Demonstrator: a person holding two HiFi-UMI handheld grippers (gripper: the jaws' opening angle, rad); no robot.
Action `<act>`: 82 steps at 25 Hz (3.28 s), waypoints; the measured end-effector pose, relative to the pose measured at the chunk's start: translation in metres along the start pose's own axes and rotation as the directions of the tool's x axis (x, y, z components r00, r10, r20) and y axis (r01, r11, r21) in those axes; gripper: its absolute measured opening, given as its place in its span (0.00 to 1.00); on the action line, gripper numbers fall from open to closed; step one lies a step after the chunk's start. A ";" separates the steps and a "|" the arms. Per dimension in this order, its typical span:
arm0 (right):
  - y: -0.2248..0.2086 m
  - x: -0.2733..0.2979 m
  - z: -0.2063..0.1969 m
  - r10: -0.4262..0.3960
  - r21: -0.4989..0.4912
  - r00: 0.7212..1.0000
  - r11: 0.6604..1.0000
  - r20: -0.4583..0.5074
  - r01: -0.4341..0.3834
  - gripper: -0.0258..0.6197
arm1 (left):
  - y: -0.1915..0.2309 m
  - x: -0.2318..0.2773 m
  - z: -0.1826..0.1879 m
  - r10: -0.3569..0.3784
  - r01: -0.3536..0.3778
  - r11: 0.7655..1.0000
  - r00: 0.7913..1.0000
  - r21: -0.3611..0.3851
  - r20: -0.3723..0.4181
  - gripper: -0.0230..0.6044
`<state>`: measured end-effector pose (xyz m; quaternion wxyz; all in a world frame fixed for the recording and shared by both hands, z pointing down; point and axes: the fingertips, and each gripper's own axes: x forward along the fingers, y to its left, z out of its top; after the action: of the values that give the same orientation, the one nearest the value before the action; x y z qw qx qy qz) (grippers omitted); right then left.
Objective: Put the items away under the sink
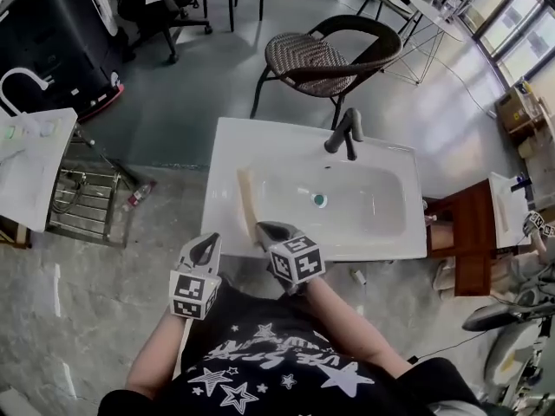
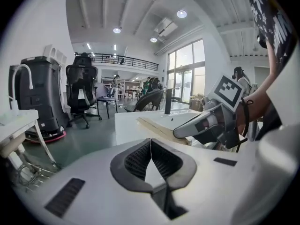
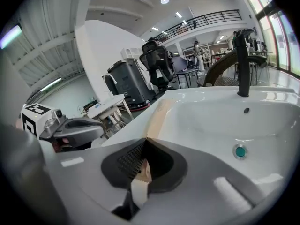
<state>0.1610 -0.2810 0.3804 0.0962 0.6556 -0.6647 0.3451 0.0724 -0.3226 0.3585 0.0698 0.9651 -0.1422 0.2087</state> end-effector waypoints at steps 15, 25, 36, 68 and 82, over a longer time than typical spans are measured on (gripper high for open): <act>0.018 -0.141 -0.118 0.349 -0.168 0.936 0.921 -0.051 -0.352 0.04 | -0.186 -0.103 -0.044 0.444 -0.426 0.869 0.896 -0.253 0.019 0.05; 0.063 -0.179 -0.220 0.390 -0.235 0.907 0.877 -0.161 -0.419 0.04 | -0.263 -0.181 -0.098 0.506 -0.474 0.821 0.863 -0.318 0.019 0.05; 0.111 -0.263 -0.359 0.346 -0.111 0.927 0.925 -0.141 -0.362 0.04 | -0.370 -0.296 -0.185 0.488 -0.456 0.834 0.873 -0.311 0.028 0.05; -0.301 -0.178 -0.393 -0.276 0.110 0.961 0.956 0.035 0.270 0.04 | -0.374 -0.017 -0.262 0.307 -0.284 0.904 0.952 -0.319 0.021 0.05; -0.368 -0.083 -0.342 -0.358 0.115 0.930 0.931 0.090 0.347 0.05 | -0.335 0.076 -0.253 0.291 -0.262 0.901 0.956 -0.346 0.033 0.05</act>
<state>0.4054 0.0217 0.7090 0.0885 0.7860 -0.5229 0.3177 0.1437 0.0265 0.5943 0.1978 0.9166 -0.3142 0.1485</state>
